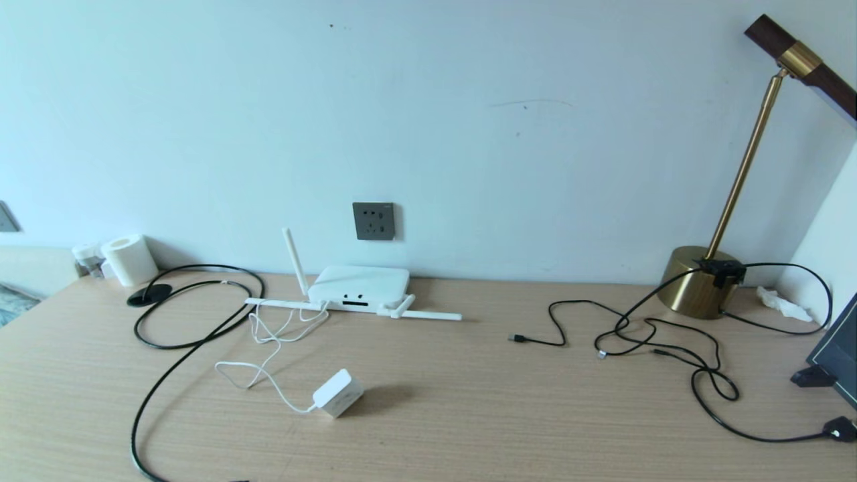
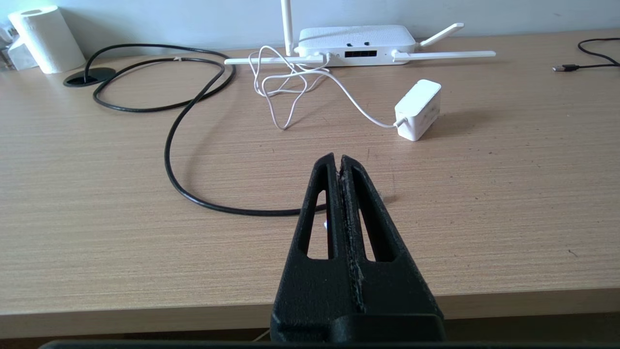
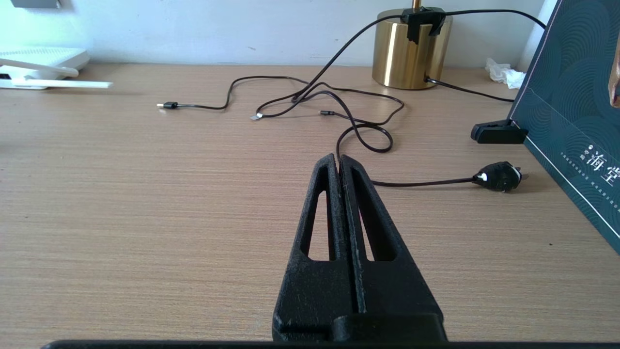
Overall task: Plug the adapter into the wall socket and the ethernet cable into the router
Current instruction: Pick up plug
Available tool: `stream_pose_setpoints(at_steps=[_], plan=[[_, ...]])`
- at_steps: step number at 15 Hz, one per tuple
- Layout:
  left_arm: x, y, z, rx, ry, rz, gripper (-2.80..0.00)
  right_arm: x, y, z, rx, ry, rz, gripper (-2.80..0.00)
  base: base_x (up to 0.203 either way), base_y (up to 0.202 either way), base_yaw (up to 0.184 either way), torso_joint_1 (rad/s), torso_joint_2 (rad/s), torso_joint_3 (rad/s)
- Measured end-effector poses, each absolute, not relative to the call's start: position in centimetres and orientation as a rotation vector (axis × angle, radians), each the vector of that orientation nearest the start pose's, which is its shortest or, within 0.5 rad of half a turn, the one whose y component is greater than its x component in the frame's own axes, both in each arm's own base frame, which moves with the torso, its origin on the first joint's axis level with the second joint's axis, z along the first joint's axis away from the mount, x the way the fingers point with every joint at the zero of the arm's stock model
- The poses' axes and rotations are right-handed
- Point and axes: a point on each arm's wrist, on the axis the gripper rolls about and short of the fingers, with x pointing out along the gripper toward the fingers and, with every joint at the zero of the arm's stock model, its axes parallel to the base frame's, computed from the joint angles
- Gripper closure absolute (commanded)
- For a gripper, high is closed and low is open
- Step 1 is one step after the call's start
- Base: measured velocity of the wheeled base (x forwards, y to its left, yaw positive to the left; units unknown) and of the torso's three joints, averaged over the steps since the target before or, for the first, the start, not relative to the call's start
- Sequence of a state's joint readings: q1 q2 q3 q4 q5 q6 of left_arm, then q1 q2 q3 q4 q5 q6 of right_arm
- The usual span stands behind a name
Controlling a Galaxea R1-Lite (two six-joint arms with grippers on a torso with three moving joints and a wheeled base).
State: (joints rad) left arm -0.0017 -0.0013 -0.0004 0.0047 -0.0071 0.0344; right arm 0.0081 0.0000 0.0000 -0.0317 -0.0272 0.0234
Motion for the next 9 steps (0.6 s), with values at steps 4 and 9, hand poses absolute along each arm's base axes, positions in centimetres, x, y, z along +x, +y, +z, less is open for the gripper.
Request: stream_pose_setpoints(at_steps=[4, 9], plan=[[-2.3, 0.0, 7.5, 0.041, 0.003, -0.012, 0.00, -2.3, -0.1, 7.9, 0.024, -0.032, -0.019, 0.00, 0.000, 0.000, 0.000, 0.000, 0.00, 0.000], [-3.2, -0.2, 11.6, 0.083, -0.093, -0.091, 0.00, -2.3, -0.1, 7.9, 0.025, -0.032, -0.019, 0.00, 0.000, 0.000, 0.000, 0.000, 0.00, 0.000]])
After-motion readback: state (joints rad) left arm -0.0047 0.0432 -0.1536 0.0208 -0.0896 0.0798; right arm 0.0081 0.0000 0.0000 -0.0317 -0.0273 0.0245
